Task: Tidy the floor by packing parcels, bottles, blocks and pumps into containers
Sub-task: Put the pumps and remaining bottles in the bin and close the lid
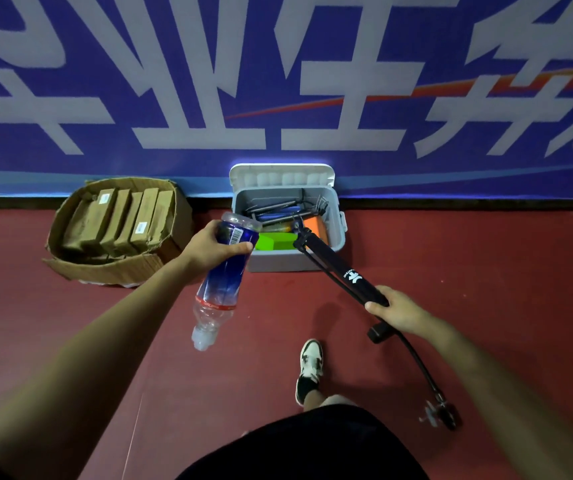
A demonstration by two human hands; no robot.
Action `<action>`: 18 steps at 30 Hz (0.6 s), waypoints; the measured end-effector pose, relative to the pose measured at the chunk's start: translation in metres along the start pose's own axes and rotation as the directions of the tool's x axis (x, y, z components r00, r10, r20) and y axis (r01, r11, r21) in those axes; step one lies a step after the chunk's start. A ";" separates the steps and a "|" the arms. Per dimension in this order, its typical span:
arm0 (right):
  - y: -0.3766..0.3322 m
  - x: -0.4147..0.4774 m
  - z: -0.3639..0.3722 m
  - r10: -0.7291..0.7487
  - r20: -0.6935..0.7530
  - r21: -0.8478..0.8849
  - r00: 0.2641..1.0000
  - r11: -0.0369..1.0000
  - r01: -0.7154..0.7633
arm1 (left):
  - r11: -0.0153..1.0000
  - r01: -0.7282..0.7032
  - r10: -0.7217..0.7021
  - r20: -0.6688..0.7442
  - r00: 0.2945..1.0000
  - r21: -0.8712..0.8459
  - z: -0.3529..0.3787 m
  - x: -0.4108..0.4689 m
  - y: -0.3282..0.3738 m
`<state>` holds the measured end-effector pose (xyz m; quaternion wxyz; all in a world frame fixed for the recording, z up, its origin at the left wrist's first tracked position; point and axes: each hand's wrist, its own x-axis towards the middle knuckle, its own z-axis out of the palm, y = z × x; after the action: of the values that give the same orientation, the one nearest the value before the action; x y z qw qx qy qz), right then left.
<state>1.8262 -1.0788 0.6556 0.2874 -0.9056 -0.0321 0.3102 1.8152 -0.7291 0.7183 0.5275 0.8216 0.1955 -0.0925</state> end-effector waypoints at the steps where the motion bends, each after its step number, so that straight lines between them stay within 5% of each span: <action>1: 0.000 0.020 -0.012 0.007 0.000 -0.002 1.000 1.000 -0.007 | 1.000 0.008 -0.008 -0.032 0.999 -0.004 0.003 0.018 0.008; 11: -0.030 0.179 -0.115 0.010 0.014 -0.265 1.000 0.964 -0.006 | 0.934 0.110 -0.182 -0.188 0.965 -0.339 0.014 0.172 0.052; 18: -0.057 0.273 -0.136 -0.020 0.070 -0.367 0.997 0.929 0.044 | 0.736 0.279 -0.467 -0.164 0.869 -0.617 0.025 0.269 0.038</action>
<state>2.1320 -1.0351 0.6249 0.1163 -0.9323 -0.1138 0.3231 2.0763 -0.7059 0.6432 0.6830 0.5702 0.4564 -0.0049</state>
